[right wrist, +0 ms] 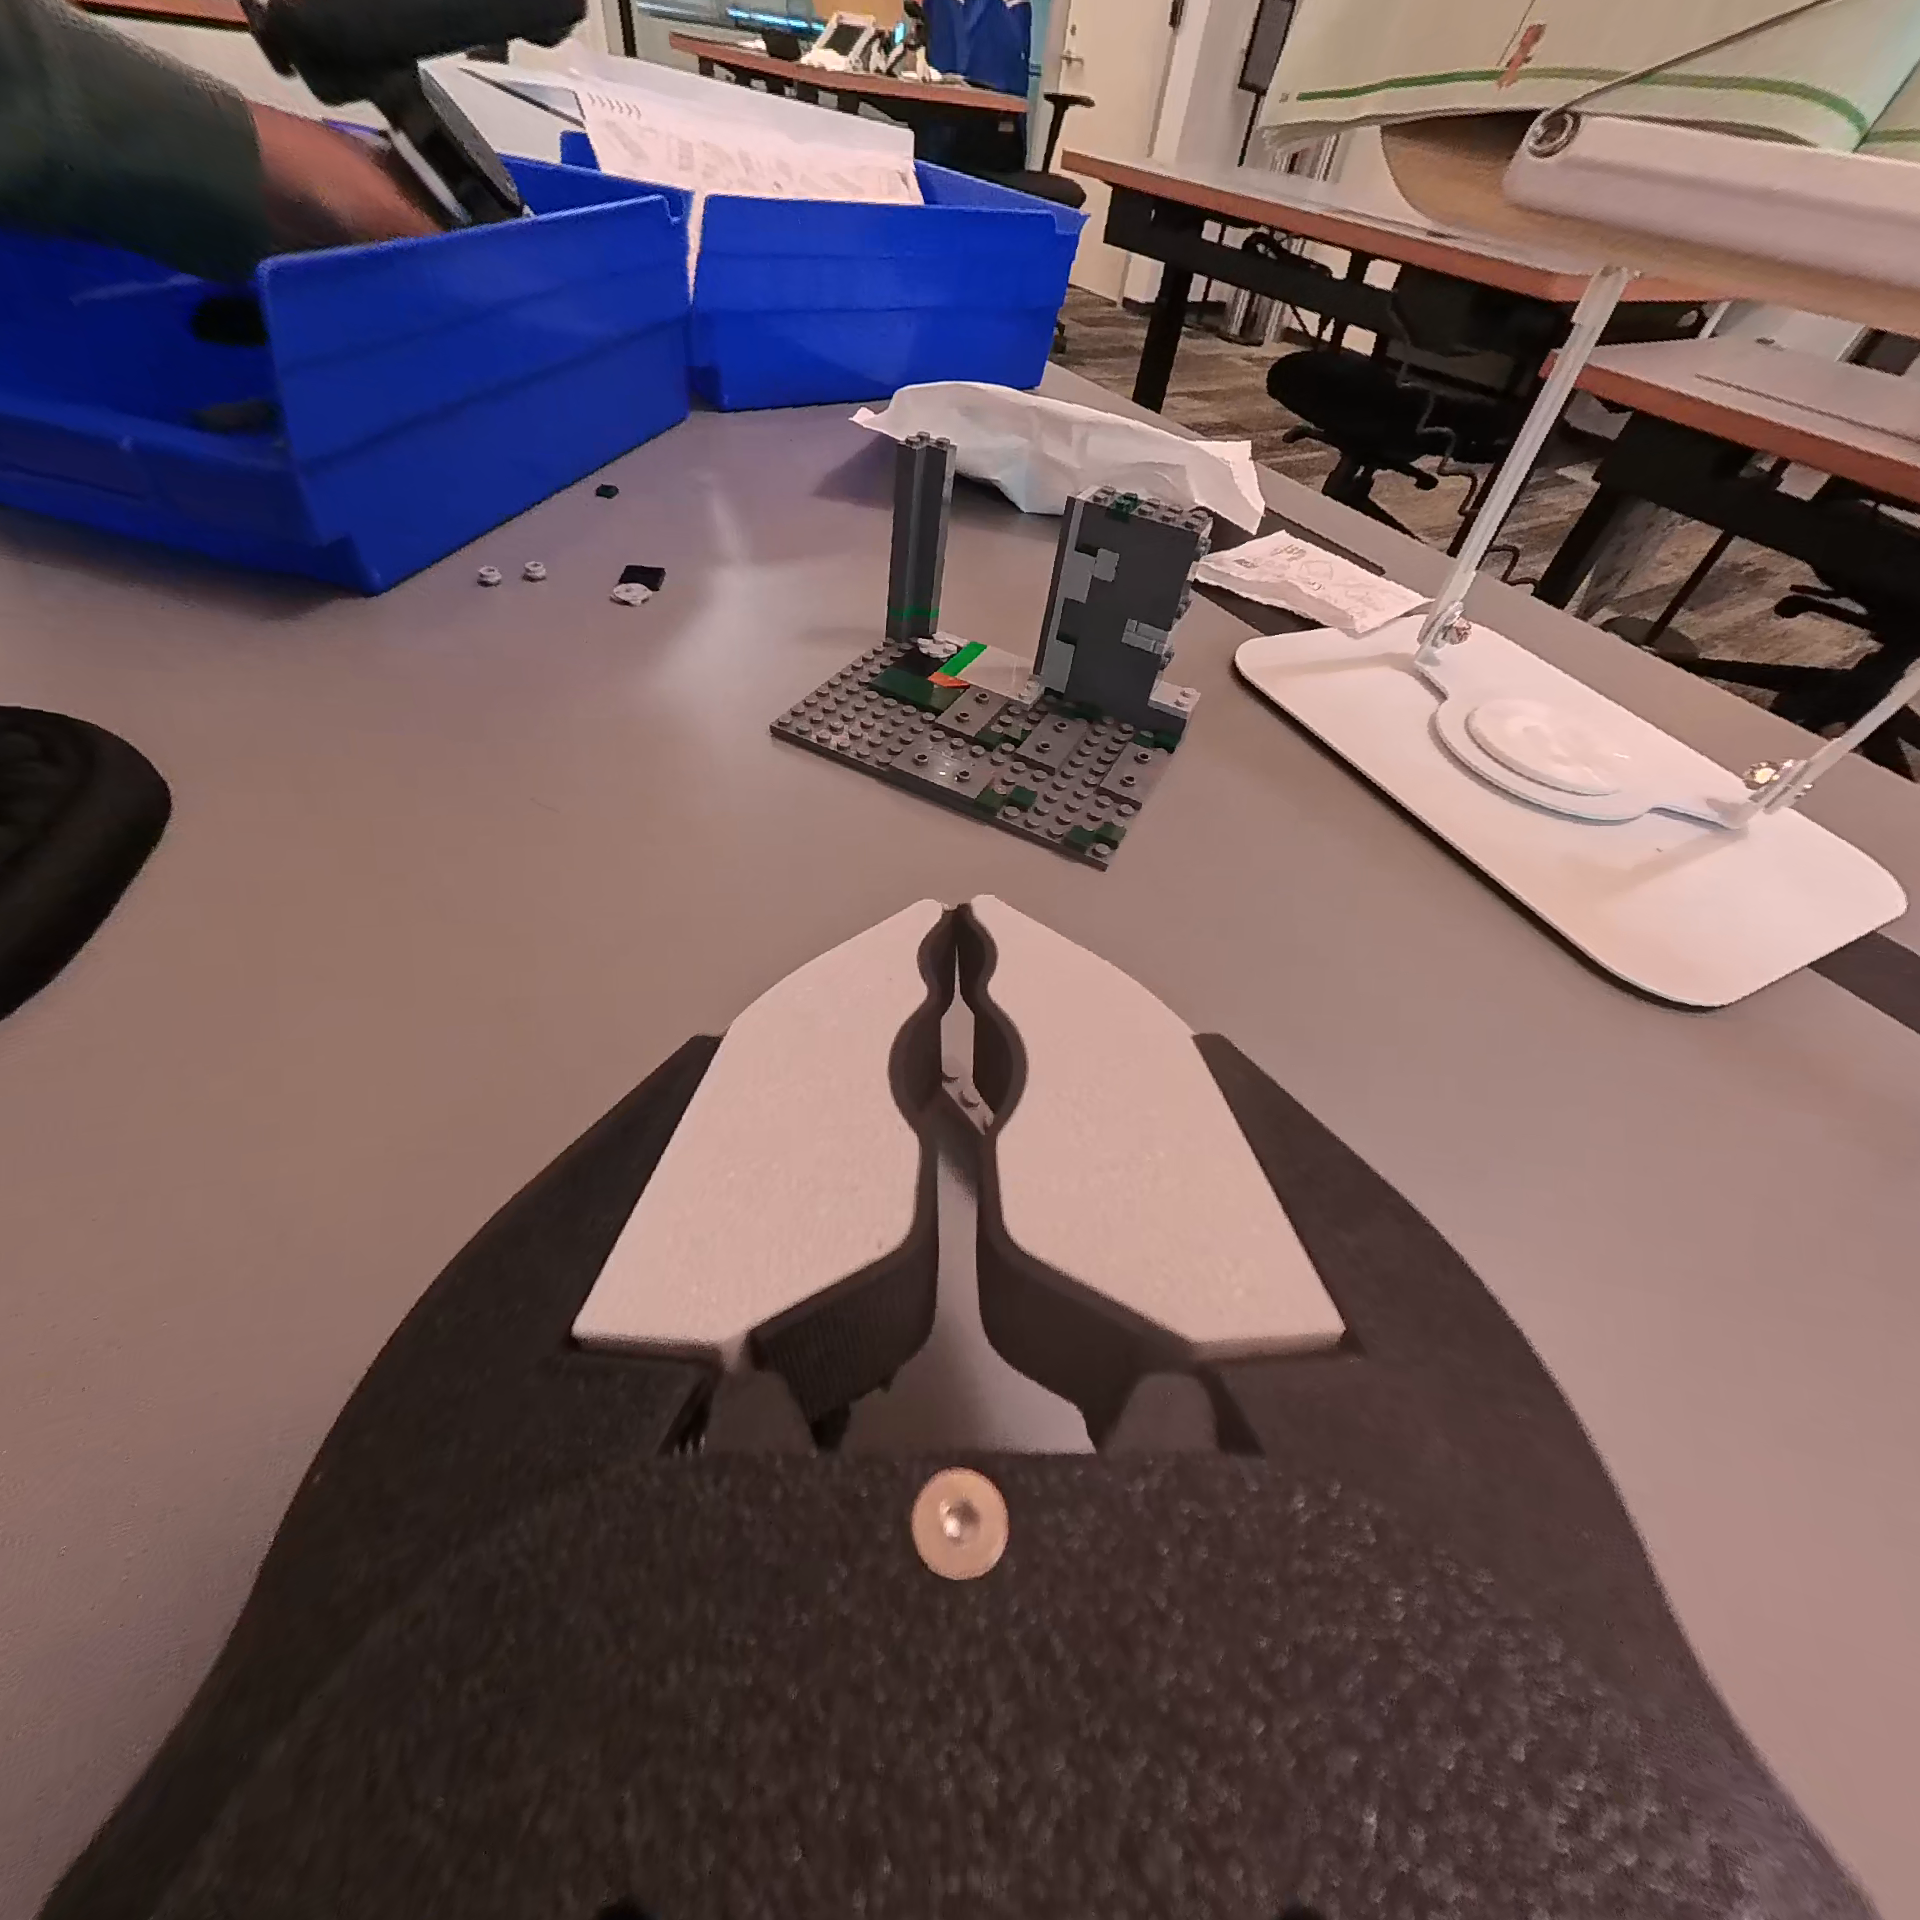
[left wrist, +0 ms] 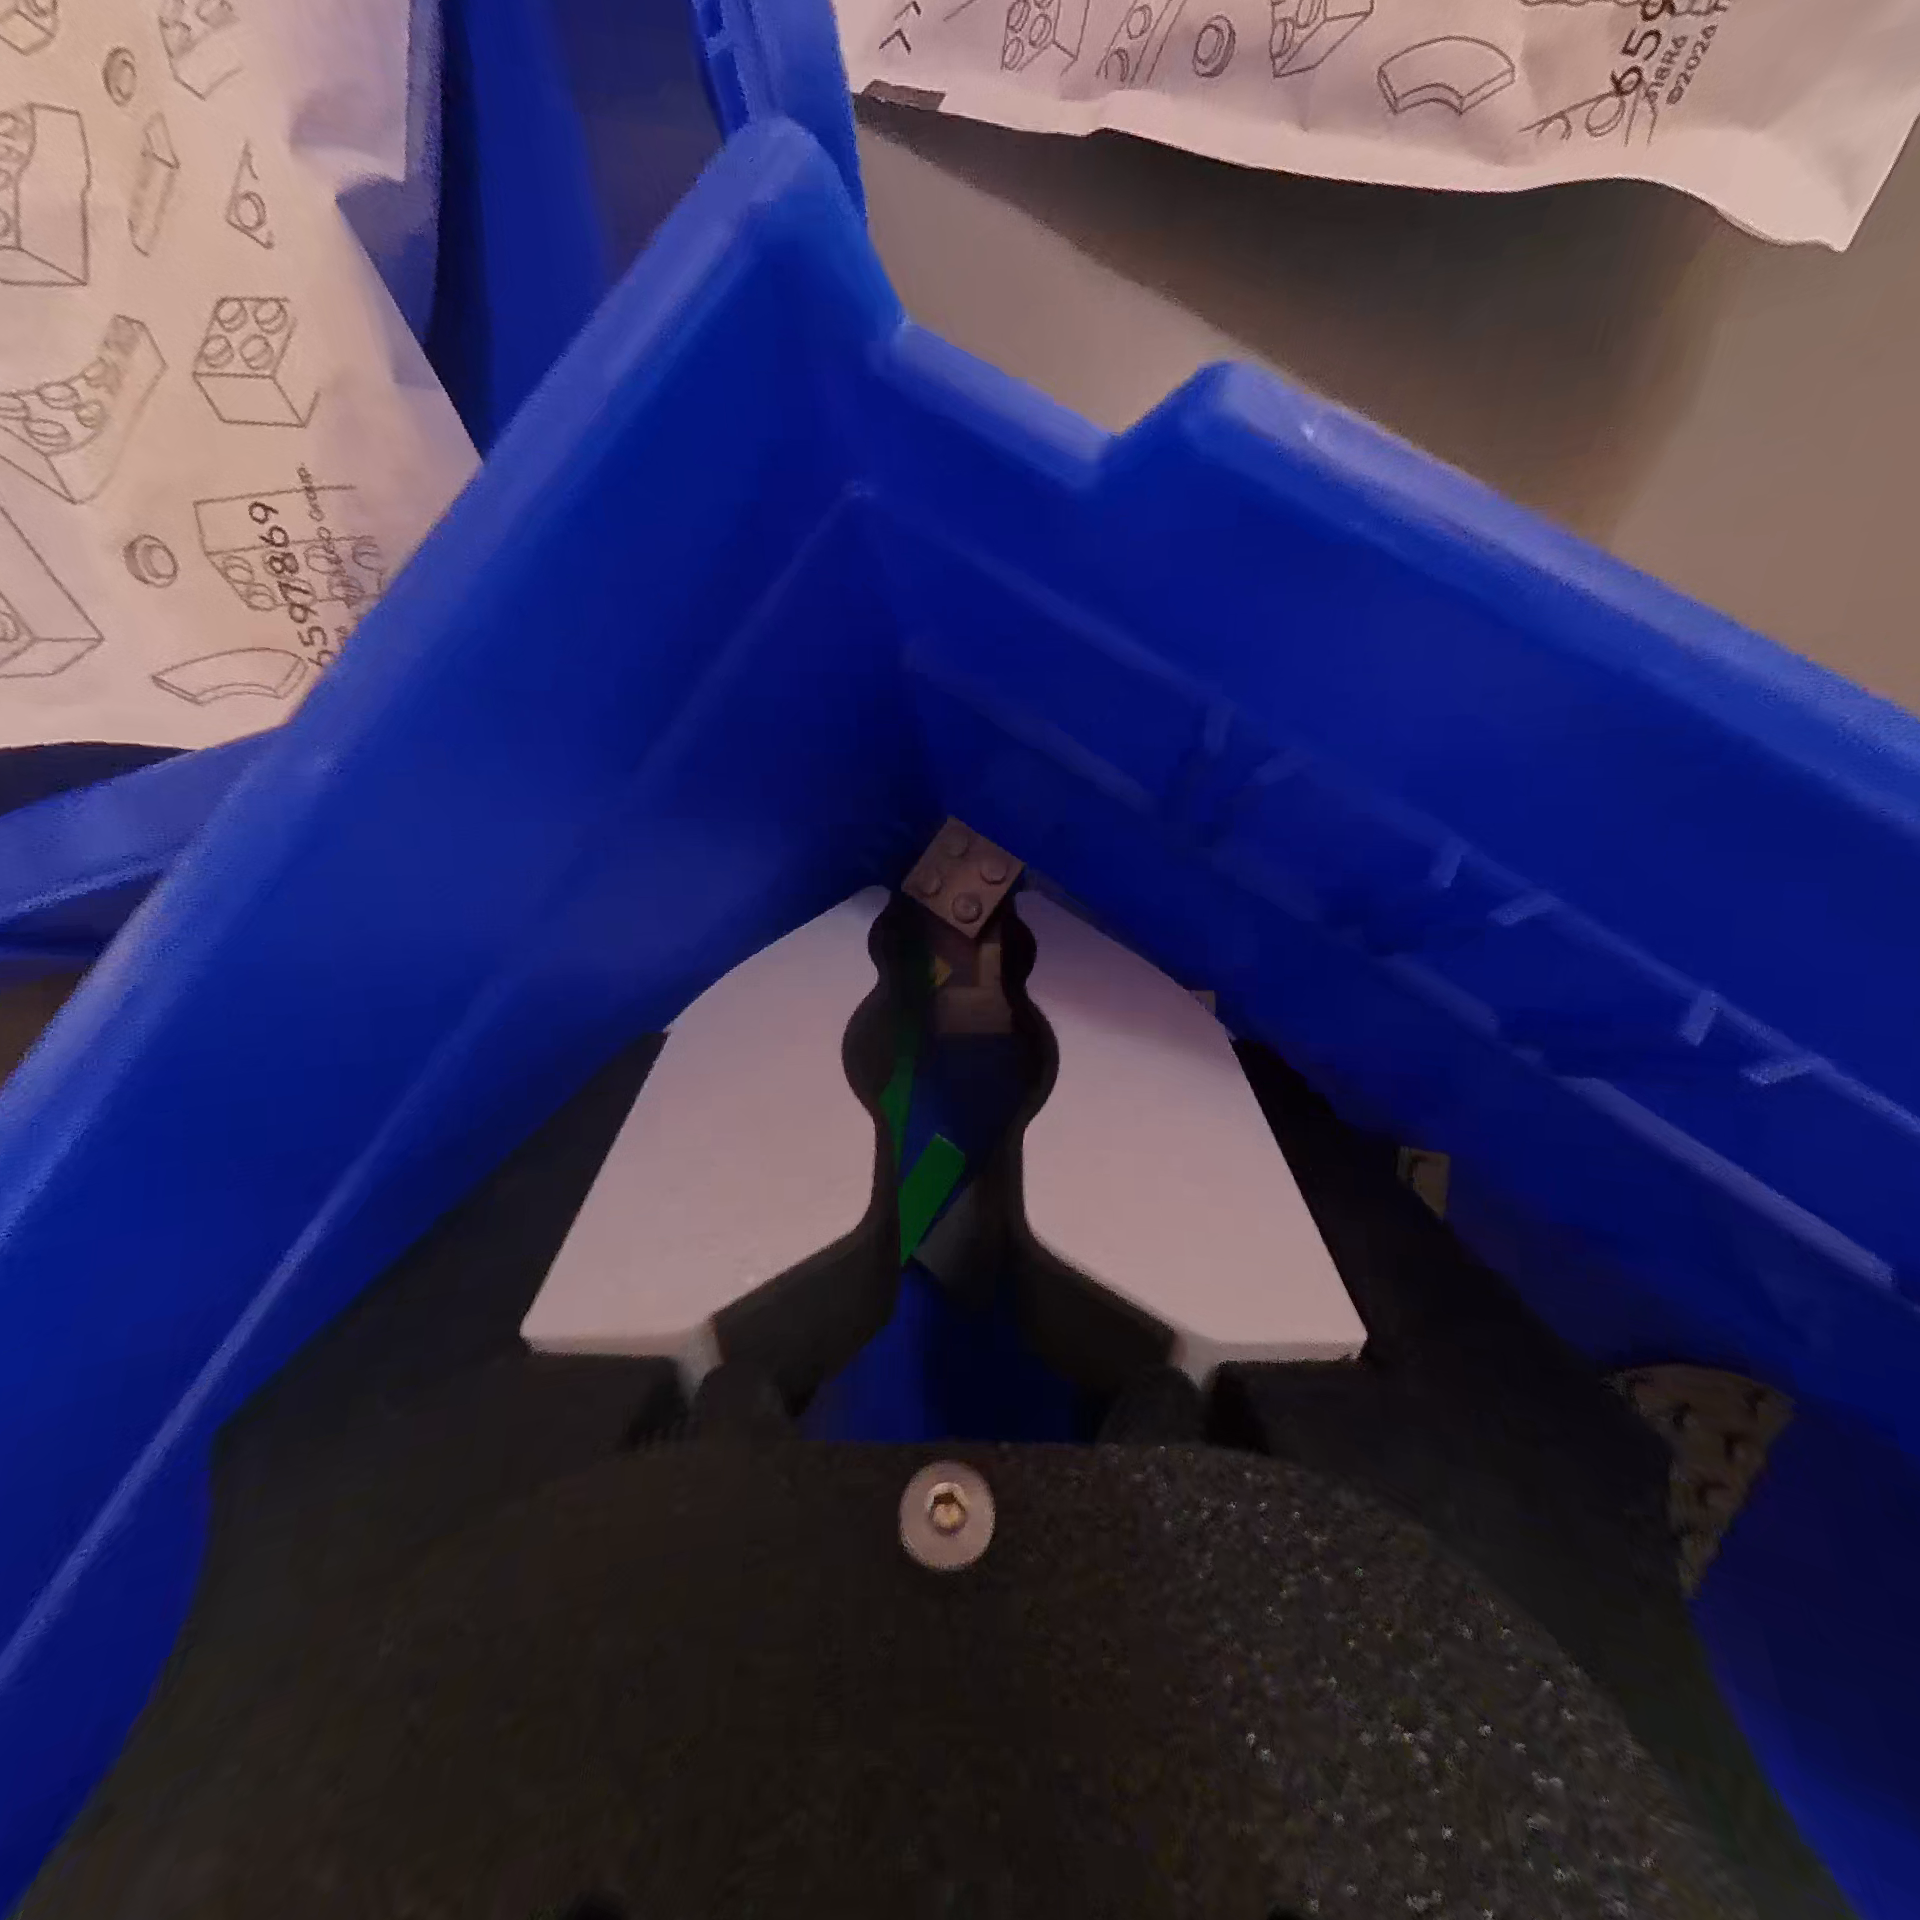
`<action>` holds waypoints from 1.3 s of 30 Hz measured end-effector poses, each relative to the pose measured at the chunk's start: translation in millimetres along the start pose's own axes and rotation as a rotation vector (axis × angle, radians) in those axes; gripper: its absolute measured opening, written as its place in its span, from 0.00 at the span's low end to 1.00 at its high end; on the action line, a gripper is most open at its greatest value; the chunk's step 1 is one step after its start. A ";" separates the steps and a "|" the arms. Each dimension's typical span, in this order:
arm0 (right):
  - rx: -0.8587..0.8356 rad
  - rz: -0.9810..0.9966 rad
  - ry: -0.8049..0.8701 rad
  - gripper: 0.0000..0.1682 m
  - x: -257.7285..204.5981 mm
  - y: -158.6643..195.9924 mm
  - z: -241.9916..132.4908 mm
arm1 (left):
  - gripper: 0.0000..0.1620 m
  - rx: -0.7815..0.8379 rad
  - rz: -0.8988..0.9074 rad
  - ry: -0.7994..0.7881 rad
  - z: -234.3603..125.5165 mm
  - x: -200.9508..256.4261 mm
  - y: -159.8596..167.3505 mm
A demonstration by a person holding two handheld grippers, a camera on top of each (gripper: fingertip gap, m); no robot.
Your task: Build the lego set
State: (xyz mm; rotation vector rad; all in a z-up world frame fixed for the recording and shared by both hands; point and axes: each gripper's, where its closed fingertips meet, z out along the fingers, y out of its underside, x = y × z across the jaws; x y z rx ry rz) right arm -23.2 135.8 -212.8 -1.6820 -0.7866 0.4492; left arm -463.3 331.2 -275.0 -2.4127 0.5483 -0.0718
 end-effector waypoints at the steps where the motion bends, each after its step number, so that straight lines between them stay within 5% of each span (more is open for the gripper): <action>1: -0.002 -0.001 -0.003 0.00 -0.6 0.2 0.1 | 0.10 0.000 0.011 -0.003 0.0 0.1 0.3; 10: -0.009 -0.005 0.000 0.00 -0.8 1.4 -0.1 | 0.05 -0.053 0.148 -0.037 -11.1 6.8 1.2; 21: 0.011 -0.019 -0.023 0.00 -9.3 -4.8 -2.3 | 0.04 0.142 0.203 -0.021 -96.2 45.2 -33.3; 29: 0.041 -0.060 -0.071 0.00 -20.6 -22.8 -6.9 | 0.04 0.296 0.346 0.183 -156.7 165.9 -67.8; 39: 0.064 -0.156 -0.166 0.14 -42.6 -63.5 -15.6 | 0.04 0.339 0.503 0.497 -152.5 348.3 -62.1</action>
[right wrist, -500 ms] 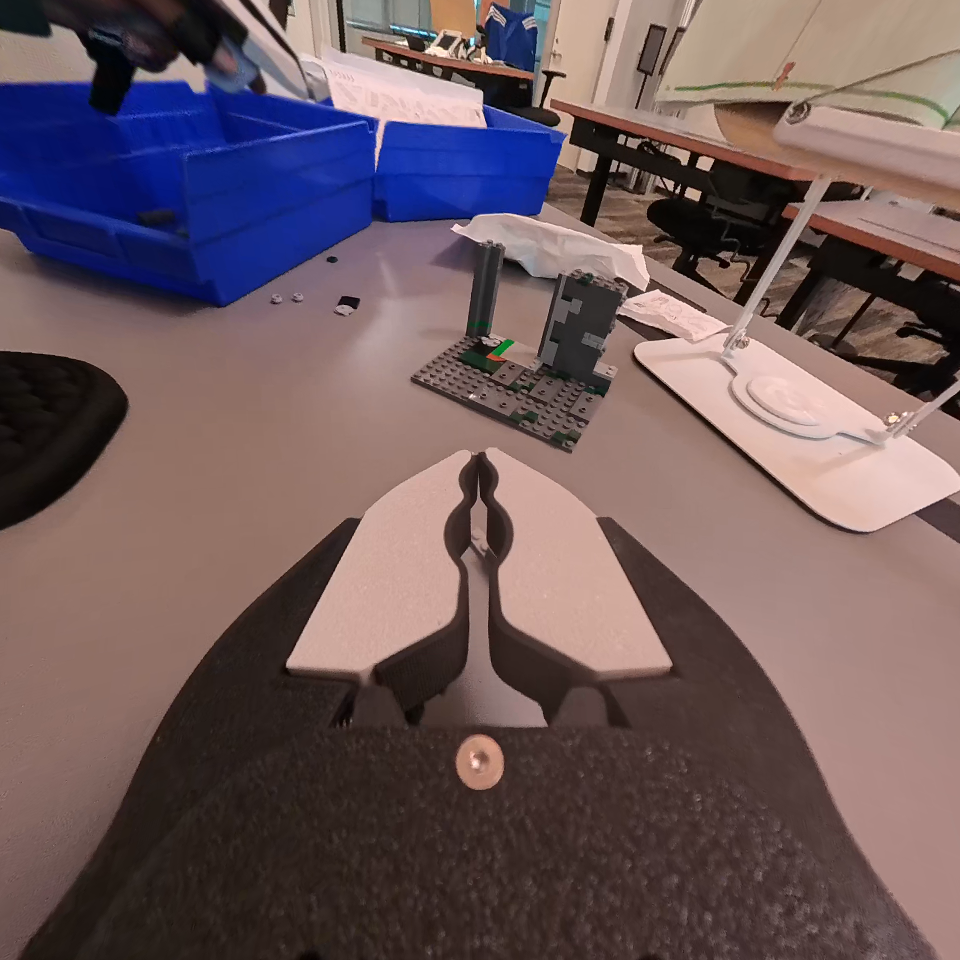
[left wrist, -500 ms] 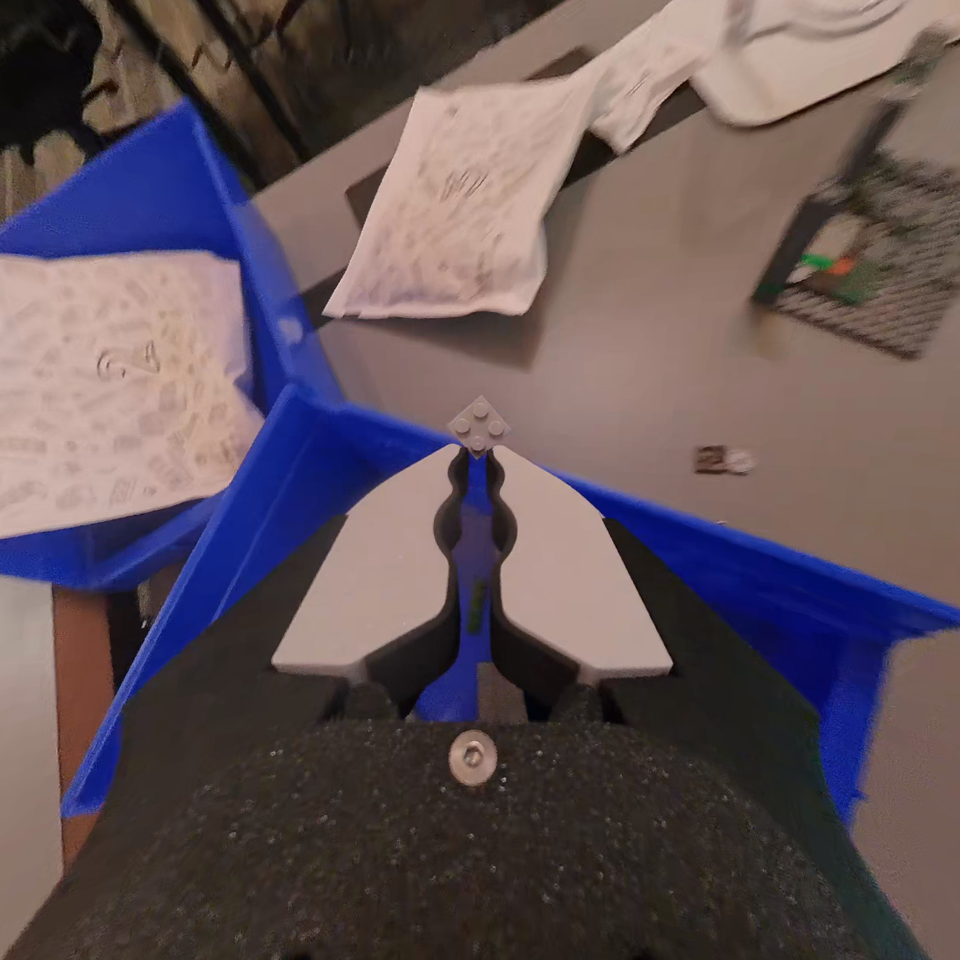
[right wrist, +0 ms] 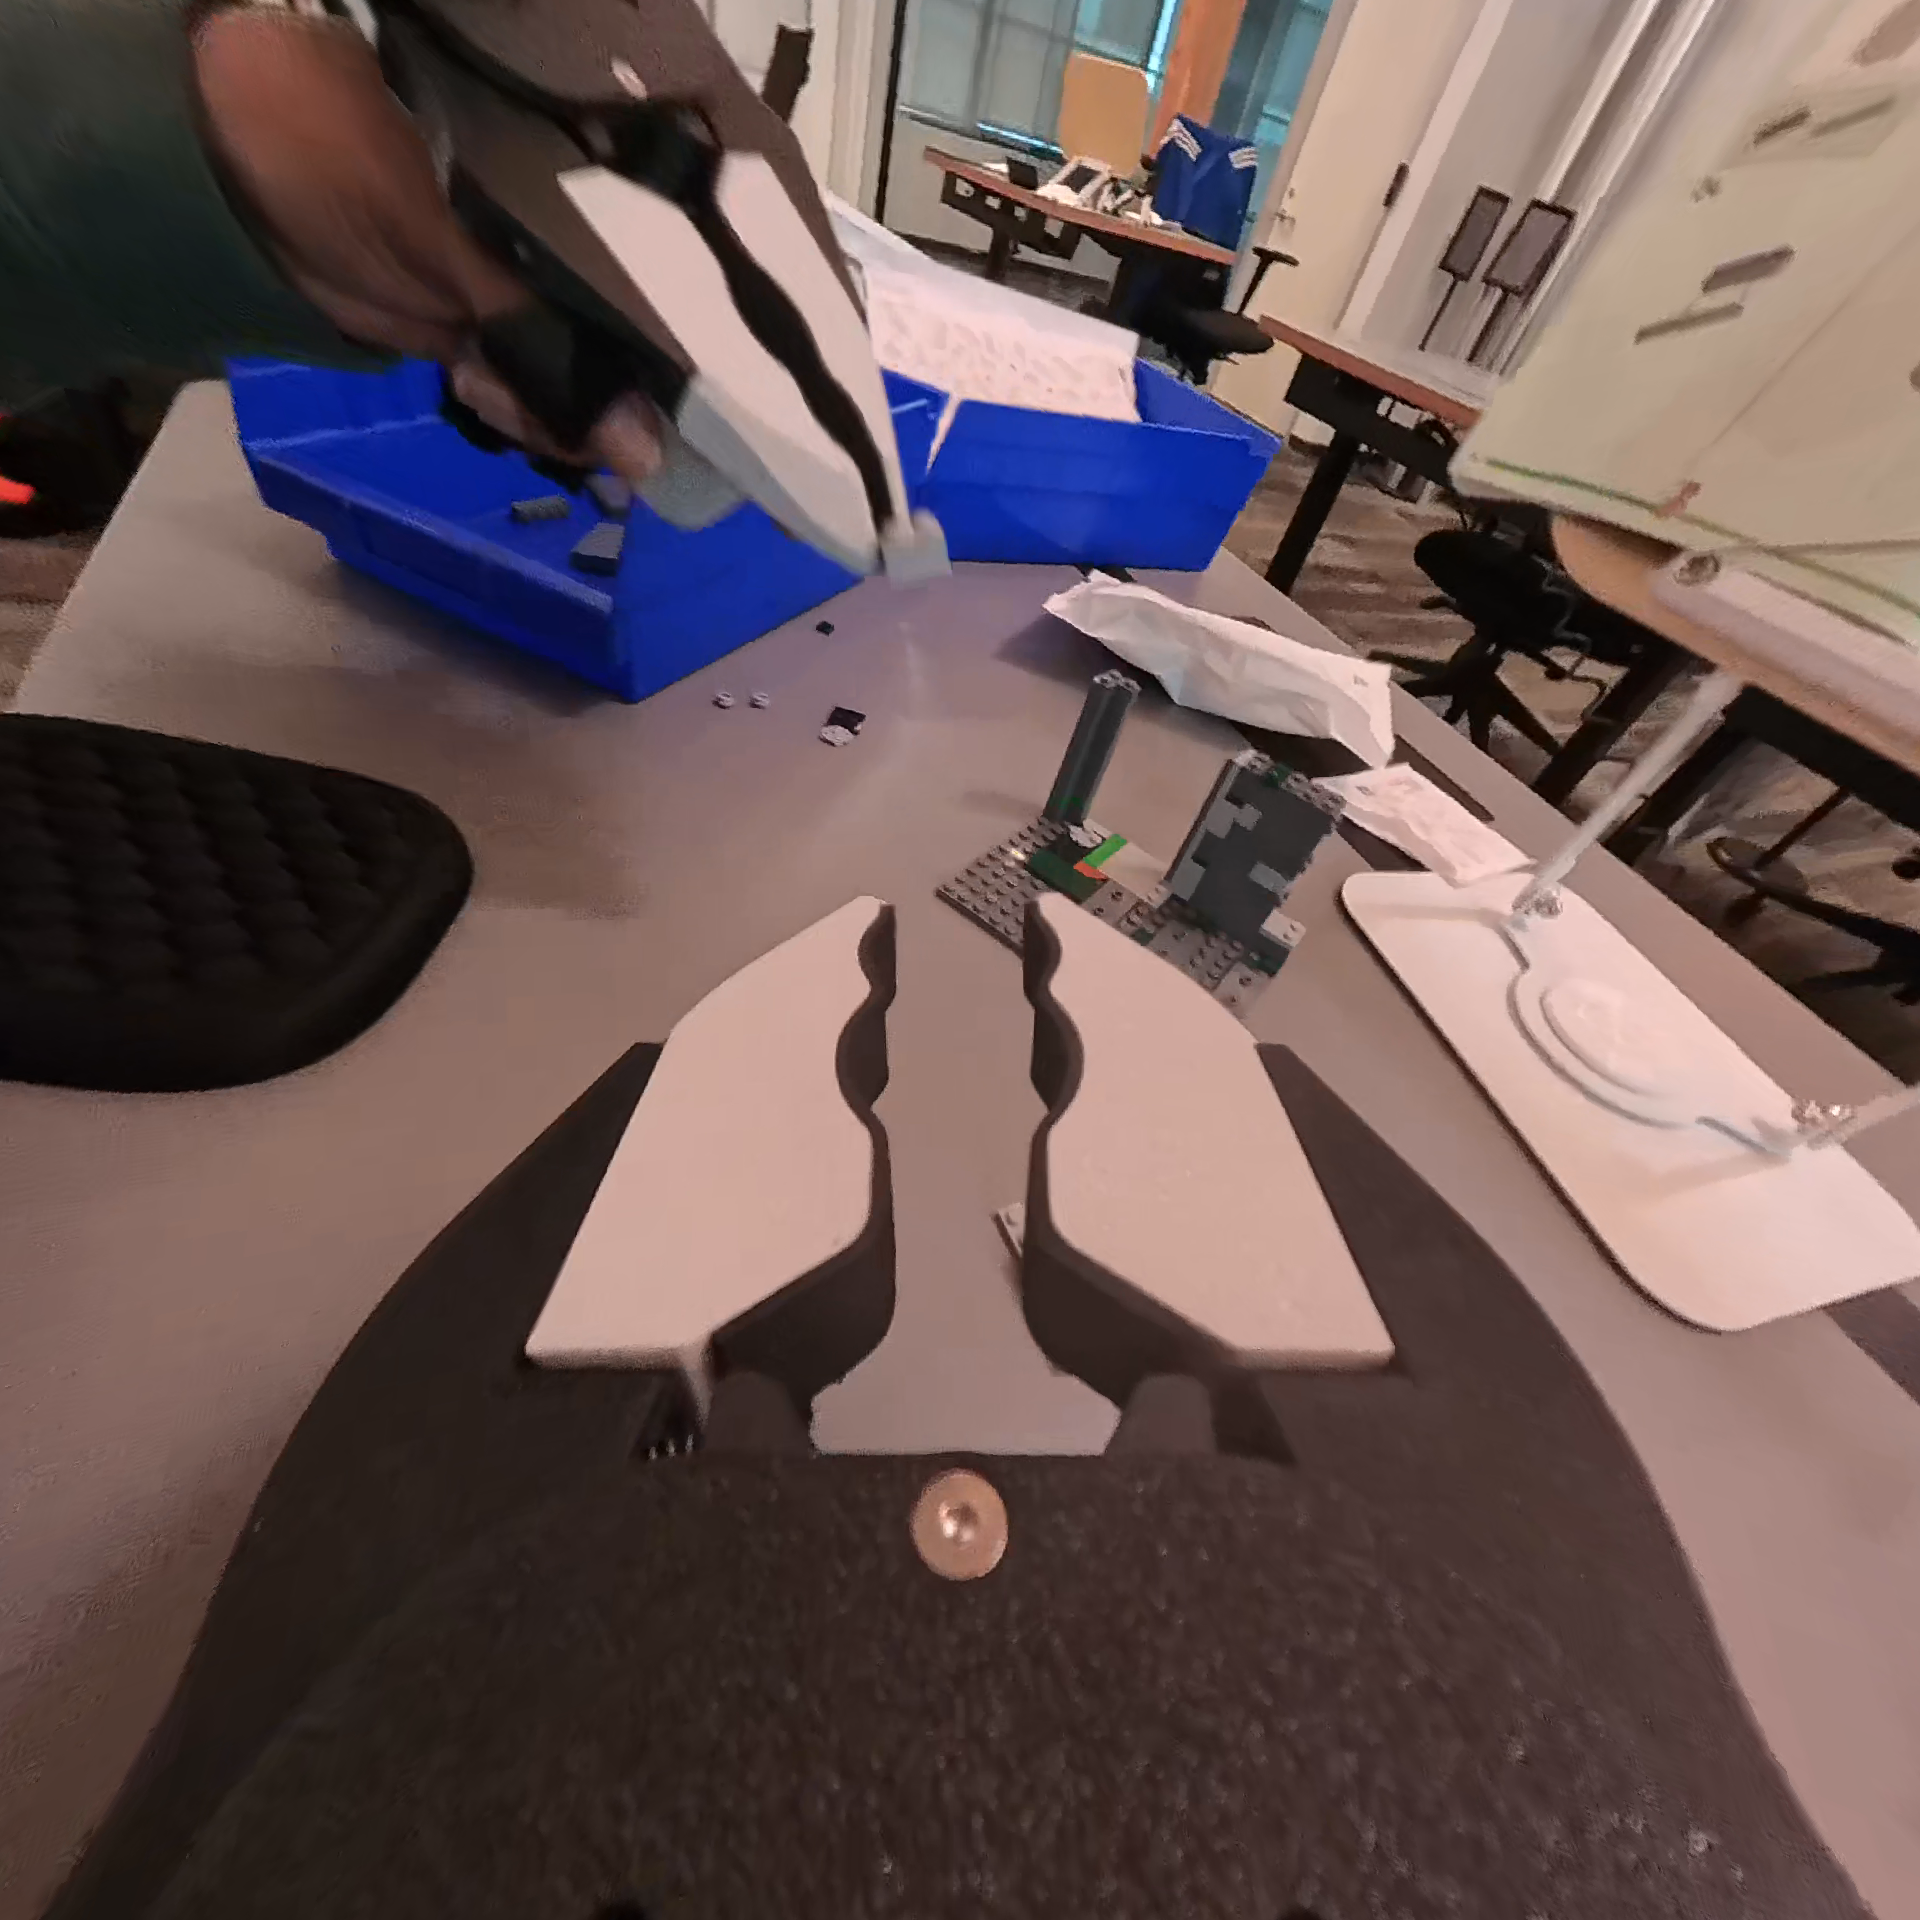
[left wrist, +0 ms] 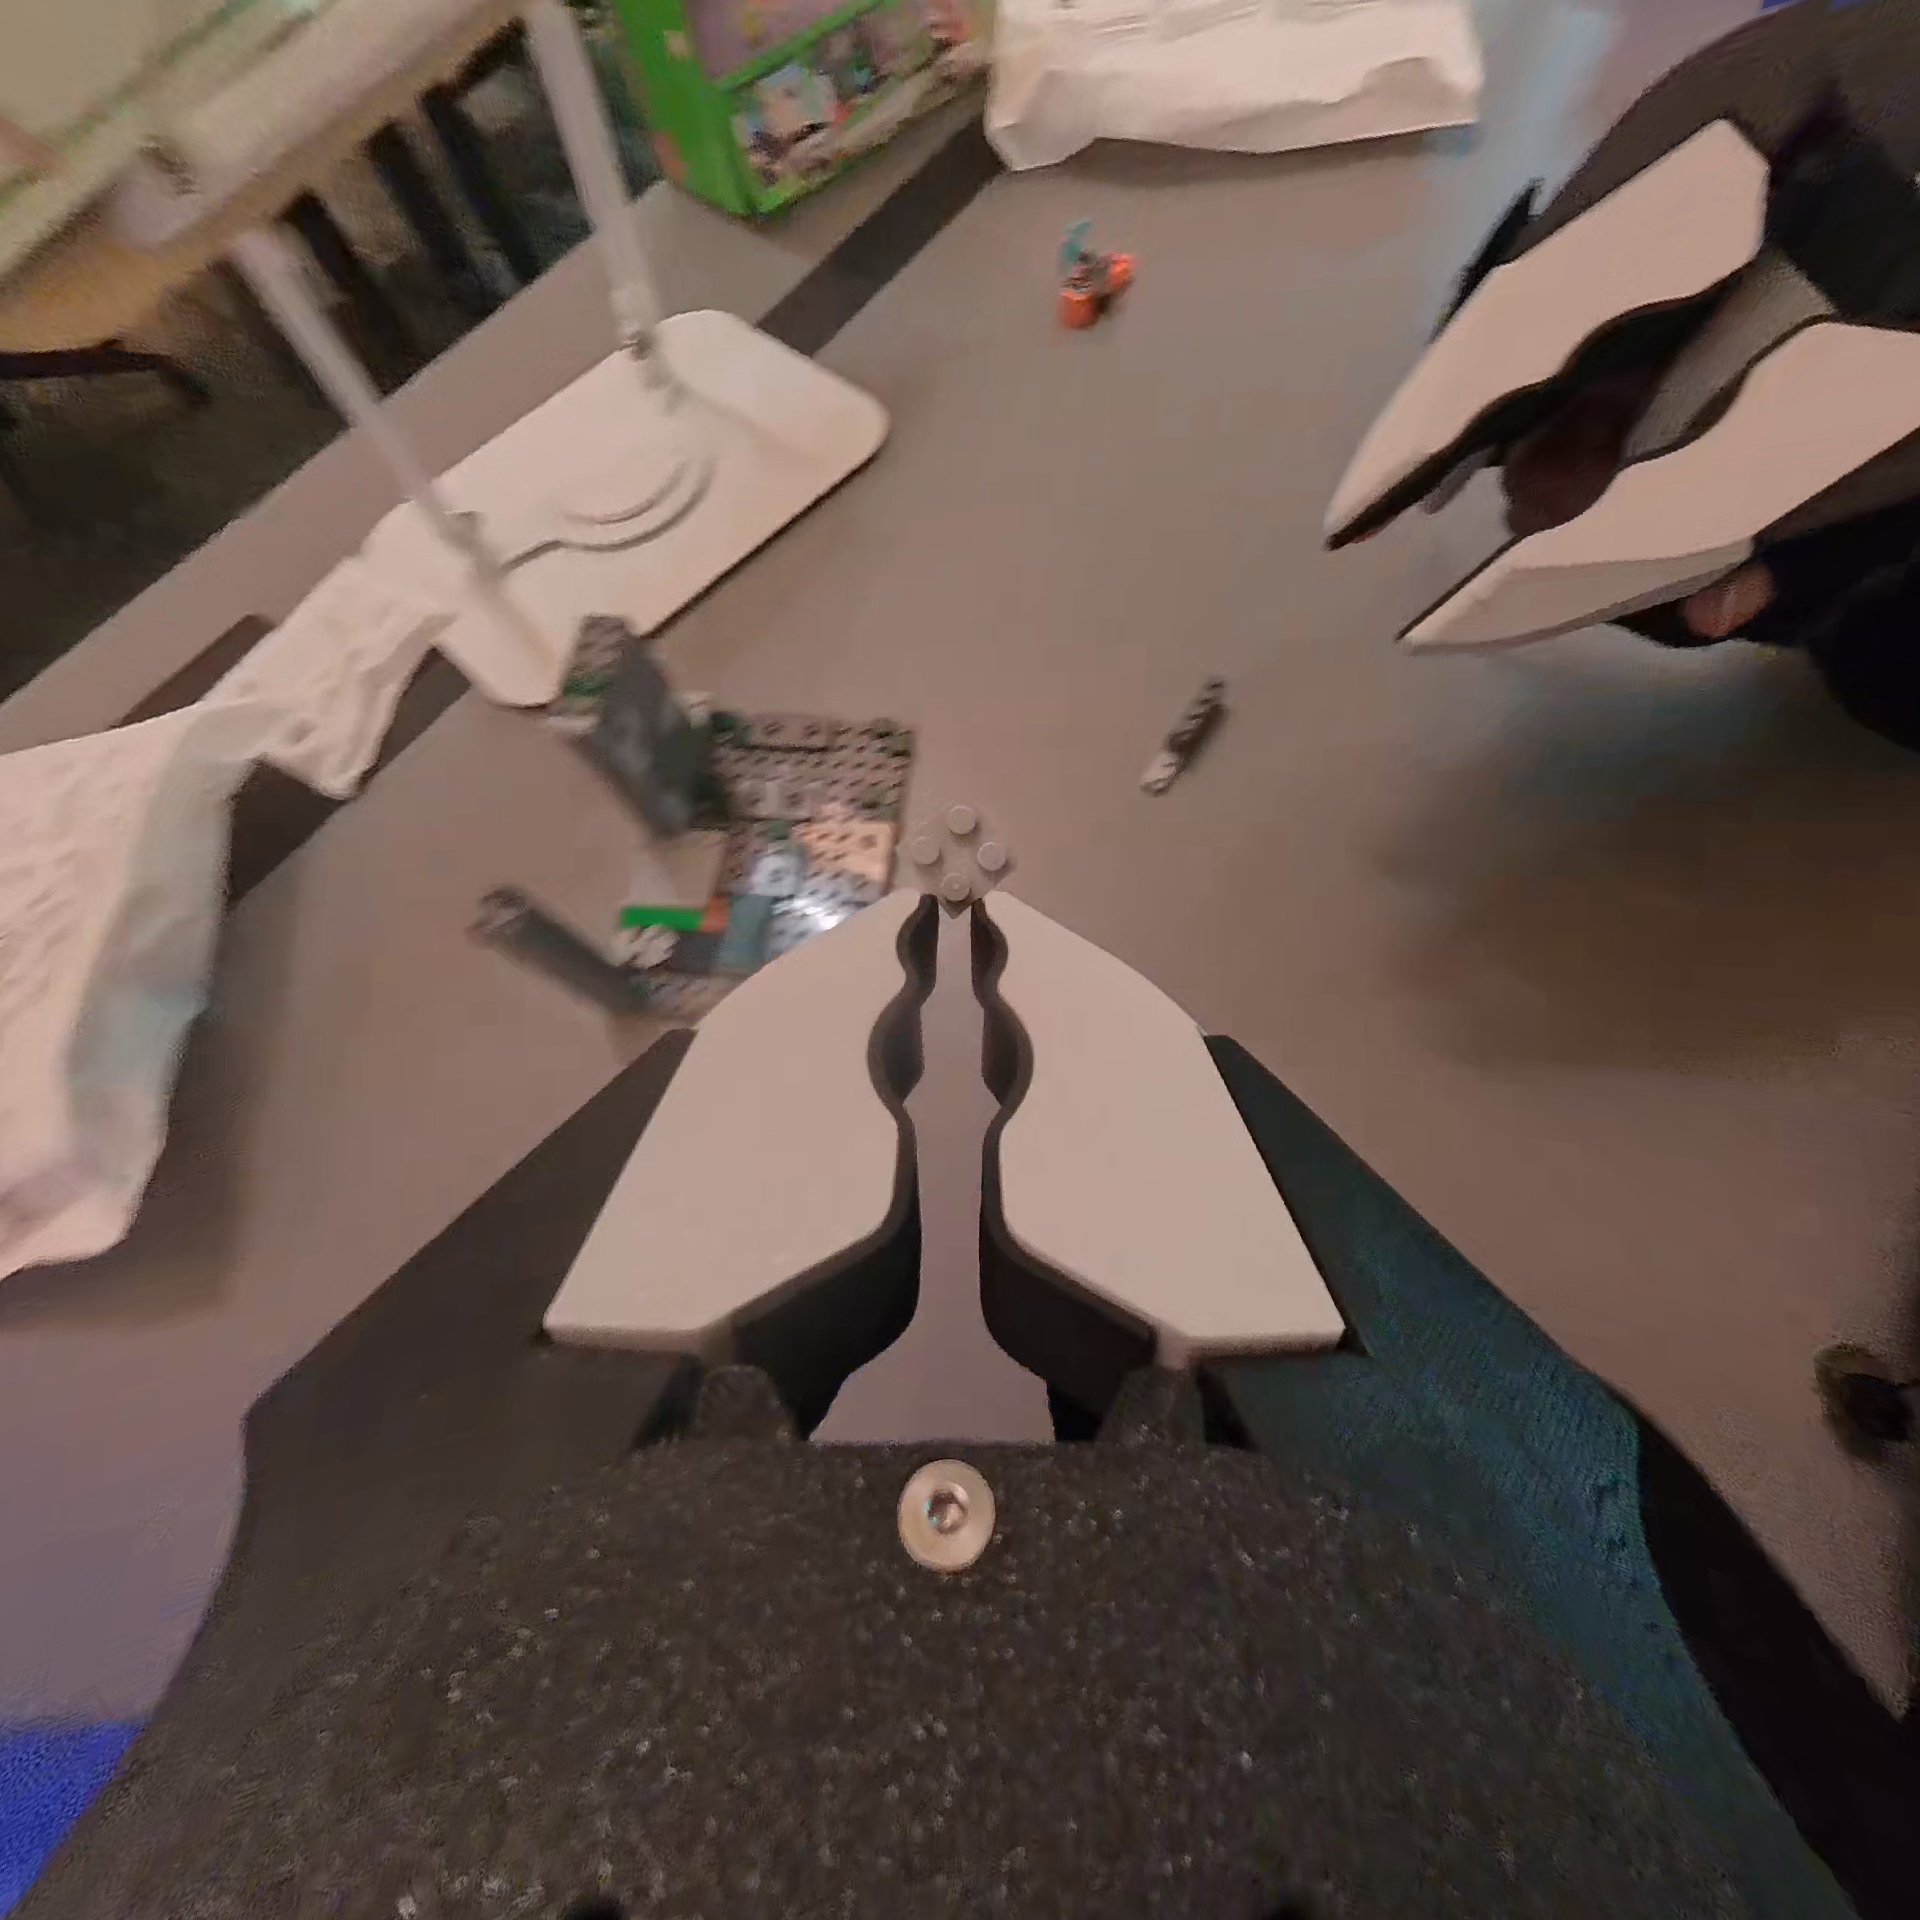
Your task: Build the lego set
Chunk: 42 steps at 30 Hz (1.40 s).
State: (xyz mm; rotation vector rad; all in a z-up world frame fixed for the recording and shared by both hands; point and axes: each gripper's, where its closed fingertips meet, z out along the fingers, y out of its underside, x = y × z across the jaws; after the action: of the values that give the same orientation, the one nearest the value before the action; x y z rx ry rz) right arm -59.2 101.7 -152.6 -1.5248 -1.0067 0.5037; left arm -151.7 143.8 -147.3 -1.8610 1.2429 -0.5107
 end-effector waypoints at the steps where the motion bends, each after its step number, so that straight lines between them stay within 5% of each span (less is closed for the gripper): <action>1: -0.006 -0.022 -0.005 0.13 -2.1 -1.7 -0.1 | 0.04 -0.003 0.000 0.031 10.9 12.1 -1.4; 8: -0.149 -0.107 -0.047 0.17 -9.5 22.3 0.5 | 0.04 -0.020 0.038 0.174 70.0 72.7 -8.3; 15: -0.231 -0.092 -0.002 0.16 0.3 47.1 -7.2 | 0.03 -0.026 0.083 0.228 91.5 97.0 -13.0; 22: -0.213 -0.101 -0.054 0.10 -2.2 52.2 -11.2 | 0.03 0.004 0.099 0.247 93.2 103.9 -11.9; 29: -0.052 -0.011 -0.329 0.10 -18.3 43.0 -29.0 | 0.16 0.128 0.167 0.334 88.4 115.5 -10.1; 42: 0.016 0.057 -0.499 0.10 -31.6 35.8 -43.1 | 0.10 0.321 0.244 0.483 76.8 142.6 -25.2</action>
State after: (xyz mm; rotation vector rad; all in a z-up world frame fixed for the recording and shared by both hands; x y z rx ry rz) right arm -31.1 53.0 -183.8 -1.4468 -1.3349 0.9612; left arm -22.0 51.7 -186.6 -1.3340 1.5671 -0.9978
